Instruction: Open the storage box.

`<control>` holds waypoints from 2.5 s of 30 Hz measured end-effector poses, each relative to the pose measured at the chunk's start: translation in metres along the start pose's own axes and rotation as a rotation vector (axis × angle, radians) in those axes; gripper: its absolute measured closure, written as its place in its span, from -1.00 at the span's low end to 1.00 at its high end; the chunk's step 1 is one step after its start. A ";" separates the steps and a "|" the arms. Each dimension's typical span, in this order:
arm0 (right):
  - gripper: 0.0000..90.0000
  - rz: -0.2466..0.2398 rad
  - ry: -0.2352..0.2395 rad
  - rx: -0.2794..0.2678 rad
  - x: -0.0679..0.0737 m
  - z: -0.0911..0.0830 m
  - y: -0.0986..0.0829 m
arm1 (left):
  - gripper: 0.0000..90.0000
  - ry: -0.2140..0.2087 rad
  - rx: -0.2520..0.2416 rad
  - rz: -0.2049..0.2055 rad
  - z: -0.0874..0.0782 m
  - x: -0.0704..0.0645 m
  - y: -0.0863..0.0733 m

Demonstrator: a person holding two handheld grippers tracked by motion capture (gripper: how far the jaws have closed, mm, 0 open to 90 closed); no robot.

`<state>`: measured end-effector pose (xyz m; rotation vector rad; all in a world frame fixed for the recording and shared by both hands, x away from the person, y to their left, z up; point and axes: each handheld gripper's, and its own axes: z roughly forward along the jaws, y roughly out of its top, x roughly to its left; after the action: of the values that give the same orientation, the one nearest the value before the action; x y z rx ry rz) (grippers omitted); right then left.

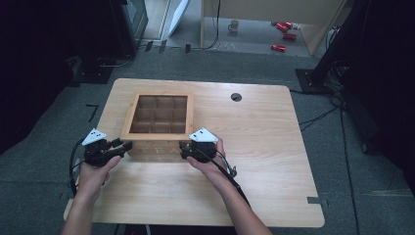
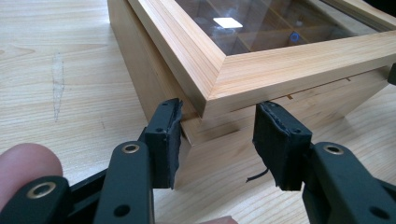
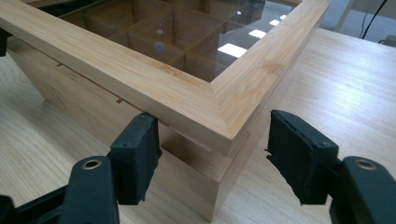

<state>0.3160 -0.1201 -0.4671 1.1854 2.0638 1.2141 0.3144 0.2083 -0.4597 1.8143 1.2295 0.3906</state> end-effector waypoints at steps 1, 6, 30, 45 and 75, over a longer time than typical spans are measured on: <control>-0.21 -0.002 -0.001 0.000 0.000 0.000 0.000 | 0.14 -0.003 -0.004 -0.004 0.000 0.000 -0.001; -0.21 0.004 0.007 -0.011 0.000 -0.001 0.002 | -0.06 0.011 0.007 -0.003 -0.001 0.001 -0.005; -0.32 -0.035 -0.013 -0.126 -0.012 -0.017 0.063 | -0.63 0.185 0.130 -0.027 -0.002 0.002 -0.068; -0.32 -0.052 -0.049 -0.171 -0.030 -0.003 0.112 | -0.63 0.233 0.133 0.034 0.003 -0.005 -0.070; -0.12 -0.019 0.038 -0.249 -0.071 0.046 0.164 | -0.63 0.182 0.122 0.004 0.002 0.001 -0.069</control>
<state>0.4595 -0.1206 -0.3504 1.0311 1.8792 1.4457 0.2762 0.2160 -0.5162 1.9179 1.4005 0.5013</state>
